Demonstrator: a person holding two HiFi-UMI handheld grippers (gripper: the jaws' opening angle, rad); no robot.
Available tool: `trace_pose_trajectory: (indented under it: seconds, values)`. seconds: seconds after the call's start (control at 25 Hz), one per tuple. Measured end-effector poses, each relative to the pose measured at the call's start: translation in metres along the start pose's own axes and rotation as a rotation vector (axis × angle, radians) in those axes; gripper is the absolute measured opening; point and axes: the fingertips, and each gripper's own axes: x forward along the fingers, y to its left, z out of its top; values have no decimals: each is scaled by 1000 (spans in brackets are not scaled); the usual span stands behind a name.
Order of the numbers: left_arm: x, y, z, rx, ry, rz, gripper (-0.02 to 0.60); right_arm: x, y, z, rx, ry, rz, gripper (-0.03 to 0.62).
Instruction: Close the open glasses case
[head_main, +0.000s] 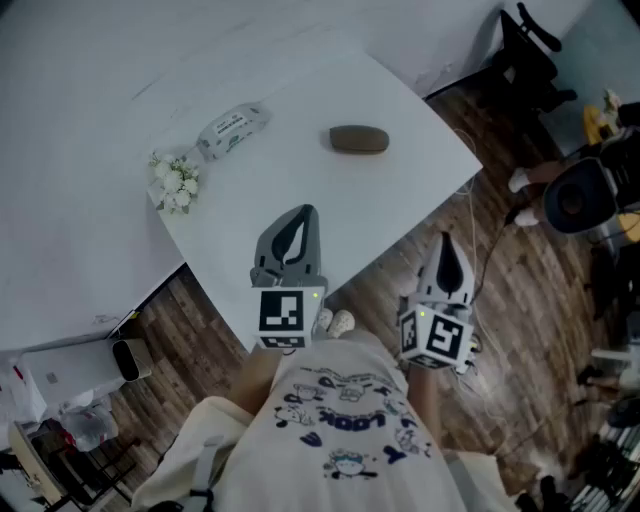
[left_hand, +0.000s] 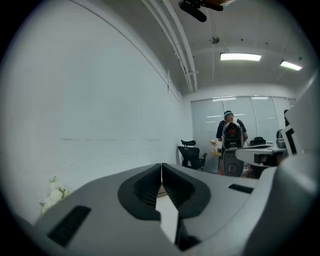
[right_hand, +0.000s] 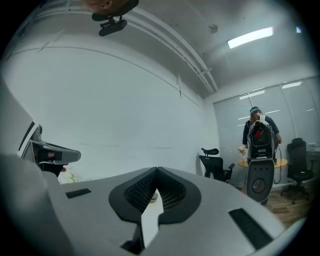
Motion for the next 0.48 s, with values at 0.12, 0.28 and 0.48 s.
trace_pose_trajectory:
  seconds: [0.12, 0.28, 0.48]
  values:
    - [-2, 0, -1, 6, 6, -3, 5, -2, -1, -2, 2, 6, -6, 2]
    - [-2, 0, -2, 6, 12, -7, 5, 0, -1, 0, -7, -1, -1, 2]
    - [1, 3, -2, 11, 11, -10, 5, 4, 2, 0, -13, 0, 2, 2]
